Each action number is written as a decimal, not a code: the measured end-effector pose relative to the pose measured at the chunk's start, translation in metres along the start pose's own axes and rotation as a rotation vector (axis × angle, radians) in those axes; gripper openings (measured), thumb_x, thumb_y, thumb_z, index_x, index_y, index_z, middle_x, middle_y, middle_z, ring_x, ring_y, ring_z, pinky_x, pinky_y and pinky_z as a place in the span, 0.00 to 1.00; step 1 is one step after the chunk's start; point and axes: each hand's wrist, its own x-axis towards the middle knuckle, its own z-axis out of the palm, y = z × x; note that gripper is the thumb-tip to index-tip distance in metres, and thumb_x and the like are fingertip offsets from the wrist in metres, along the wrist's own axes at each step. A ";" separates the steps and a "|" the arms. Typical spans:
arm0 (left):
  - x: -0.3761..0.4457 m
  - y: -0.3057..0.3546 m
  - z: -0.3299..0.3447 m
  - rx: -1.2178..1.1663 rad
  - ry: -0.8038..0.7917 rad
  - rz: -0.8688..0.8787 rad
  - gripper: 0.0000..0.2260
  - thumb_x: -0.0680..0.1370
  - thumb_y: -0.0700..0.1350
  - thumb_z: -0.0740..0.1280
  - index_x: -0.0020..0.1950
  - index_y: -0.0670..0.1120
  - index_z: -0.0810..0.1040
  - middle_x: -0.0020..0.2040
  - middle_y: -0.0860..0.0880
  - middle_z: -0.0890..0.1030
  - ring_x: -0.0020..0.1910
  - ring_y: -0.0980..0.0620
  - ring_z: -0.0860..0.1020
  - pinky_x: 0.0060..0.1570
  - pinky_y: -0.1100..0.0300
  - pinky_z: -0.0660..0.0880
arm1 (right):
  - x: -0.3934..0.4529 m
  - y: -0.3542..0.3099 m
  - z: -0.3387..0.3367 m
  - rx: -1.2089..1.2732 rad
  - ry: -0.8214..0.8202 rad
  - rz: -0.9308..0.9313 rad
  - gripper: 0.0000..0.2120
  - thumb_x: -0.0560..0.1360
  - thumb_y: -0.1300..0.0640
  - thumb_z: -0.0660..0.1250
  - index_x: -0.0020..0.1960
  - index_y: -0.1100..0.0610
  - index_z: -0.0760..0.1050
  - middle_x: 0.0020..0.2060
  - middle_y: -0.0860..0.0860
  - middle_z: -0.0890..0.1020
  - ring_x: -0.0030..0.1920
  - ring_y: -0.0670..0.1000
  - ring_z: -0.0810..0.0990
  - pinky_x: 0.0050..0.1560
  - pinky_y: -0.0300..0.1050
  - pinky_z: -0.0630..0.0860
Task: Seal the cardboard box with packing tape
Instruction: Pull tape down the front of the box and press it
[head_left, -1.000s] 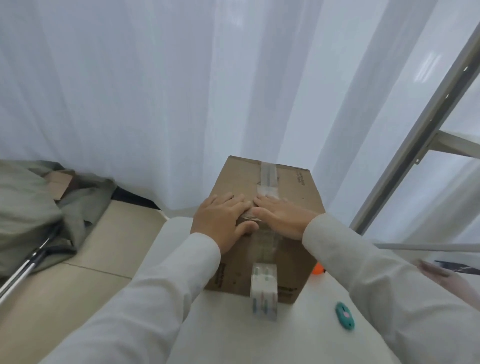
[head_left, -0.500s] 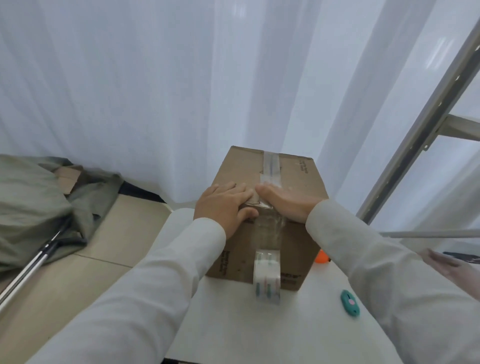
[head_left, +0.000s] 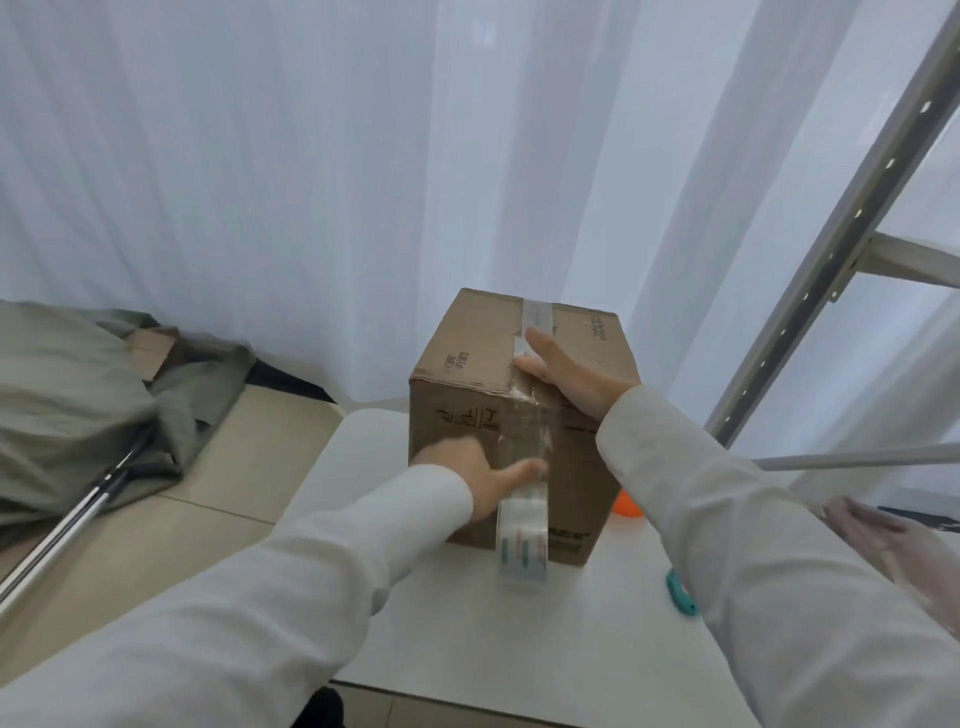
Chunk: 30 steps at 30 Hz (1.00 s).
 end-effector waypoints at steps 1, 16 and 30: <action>-0.001 -0.002 0.007 -0.036 -0.217 -0.118 0.36 0.69 0.72 0.56 0.62 0.44 0.72 0.57 0.44 0.78 0.55 0.44 0.77 0.55 0.53 0.74 | 0.000 0.000 0.000 0.012 0.009 0.013 0.37 0.76 0.34 0.43 0.59 0.65 0.72 0.40 0.56 0.68 0.44 0.56 0.68 0.51 0.44 0.63; 0.015 -0.016 0.025 -0.484 -0.484 -0.224 0.28 0.72 0.64 0.63 0.58 0.42 0.76 0.40 0.49 0.80 0.36 0.56 0.79 0.37 0.62 0.79 | 0.015 0.015 0.006 -0.088 0.110 -0.075 0.22 0.77 0.37 0.48 0.42 0.52 0.72 0.42 0.51 0.74 0.46 0.52 0.72 0.51 0.42 0.65; 0.015 -0.023 0.037 -0.405 -0.507 -0.224 0.23 0.75 0.64 0.58 0.52 0.45 0.75 0.42 0.47 0.81 0.40 0.50 0.81 0.39 0.59 0.78 | 0.008 0.015 0.002 -0.597 -0.075 -0.200 0.45 0.72 0.43 0.66 0.76 0.58 0.44 0.77 0.50 0.48 0.76 0.50 0.46 0.73 0.47 0.41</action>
